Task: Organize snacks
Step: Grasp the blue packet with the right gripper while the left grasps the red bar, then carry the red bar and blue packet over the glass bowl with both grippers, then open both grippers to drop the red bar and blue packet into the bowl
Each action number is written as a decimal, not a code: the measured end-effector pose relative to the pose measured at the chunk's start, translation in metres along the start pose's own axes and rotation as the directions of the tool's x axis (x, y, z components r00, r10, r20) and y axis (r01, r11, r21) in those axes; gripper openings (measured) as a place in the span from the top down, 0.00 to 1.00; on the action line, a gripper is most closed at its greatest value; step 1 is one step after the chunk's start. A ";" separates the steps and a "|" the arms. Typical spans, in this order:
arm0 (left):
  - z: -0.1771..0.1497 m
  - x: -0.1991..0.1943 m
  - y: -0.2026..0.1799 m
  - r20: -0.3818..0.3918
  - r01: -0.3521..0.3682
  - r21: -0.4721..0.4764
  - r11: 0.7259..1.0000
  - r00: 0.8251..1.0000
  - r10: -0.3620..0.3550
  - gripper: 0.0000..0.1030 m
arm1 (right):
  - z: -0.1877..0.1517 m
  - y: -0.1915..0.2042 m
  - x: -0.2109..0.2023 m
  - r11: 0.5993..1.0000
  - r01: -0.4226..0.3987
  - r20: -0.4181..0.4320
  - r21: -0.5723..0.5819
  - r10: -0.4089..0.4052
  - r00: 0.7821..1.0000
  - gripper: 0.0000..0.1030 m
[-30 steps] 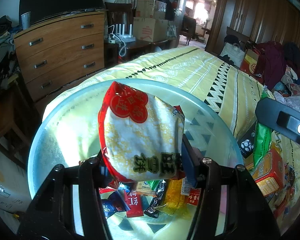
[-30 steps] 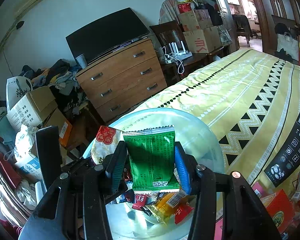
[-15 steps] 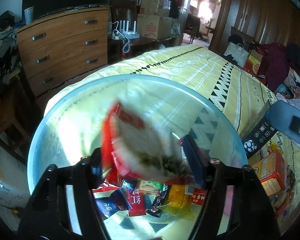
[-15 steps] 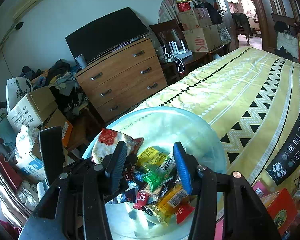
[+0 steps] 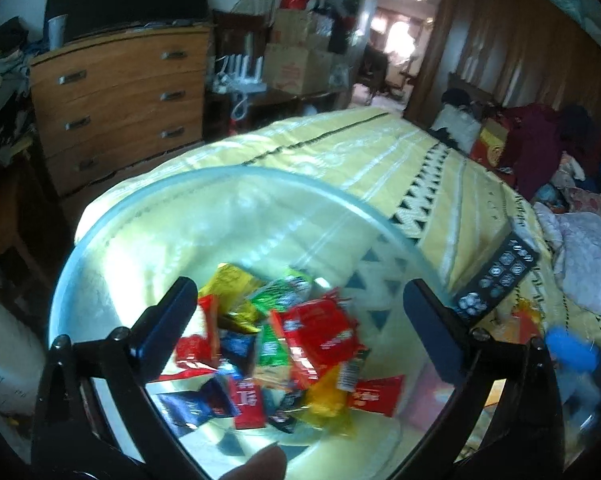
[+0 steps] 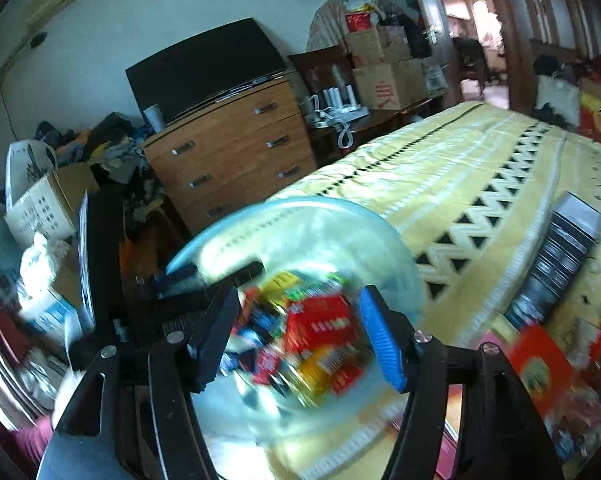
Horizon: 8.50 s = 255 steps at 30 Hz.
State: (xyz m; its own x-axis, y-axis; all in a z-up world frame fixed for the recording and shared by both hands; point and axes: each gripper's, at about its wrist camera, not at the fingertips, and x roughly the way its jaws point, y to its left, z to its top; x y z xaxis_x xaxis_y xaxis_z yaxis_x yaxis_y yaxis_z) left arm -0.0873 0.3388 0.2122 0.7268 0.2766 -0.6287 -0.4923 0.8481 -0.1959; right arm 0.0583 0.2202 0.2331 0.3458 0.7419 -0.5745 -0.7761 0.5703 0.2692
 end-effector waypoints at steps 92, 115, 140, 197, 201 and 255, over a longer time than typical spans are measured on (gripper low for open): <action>-0.191 -0.026 -0.347 -0.314 0.511 0.579 0.635 0.859 -0.405 0.49 | -0.309 -0.301 -0.287 0.633 0.495 -0.056 0.595 -0.582 0.812 0.53; 0.008 -0.028 -0.096 0.145 0.020 0.181 0.983 0.988 -0.047 0.49 | 0.018 -0.129 -0.145 0.969 0.162 0.227 0.186 -0.202 0.953 0.53; 0.016 -0.006 0.002 0.102 -0.082 0.024 0.996 0.992 0.079 0.49 | 0.091 0.015 0.023 0.998 -0.033 0.082 -0.047 0.037 0.996 0.53; 0.007 0.001 0.014 0.076 -0.081 0.005 0.997 0.994 0.080 0.49 | 0.083 0.029 0.054 0.997 -0.042 0.034 -0.067 0.045 0.998 0.53; 0.004 0.001 0.015 0.068 -0.079 -0.002 0.997 0.995 0.079 0.49 | 0.080 0.029 0.059 0.997 -0.042 0.029 -0.067 0.044 0.999 0.53; 0.006 0.019 0.025 0.015 -0.088 -0.001 0.996 0.996 0.088 0.48 | 0.069 0.020 0.078 0.998 -0.060 -0.012 -0.021 0.059 0.998 0.52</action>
State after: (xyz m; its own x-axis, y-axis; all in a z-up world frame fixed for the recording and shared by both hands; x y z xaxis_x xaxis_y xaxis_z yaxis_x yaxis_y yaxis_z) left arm -0.0832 0.3682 0.2003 0.6881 0.3567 -0.6319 -0.5544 0.8203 -0.1406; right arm 0.1061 0.3143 0.2469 0.2930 0.7703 -0.5663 -0.8065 0.5173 0.2864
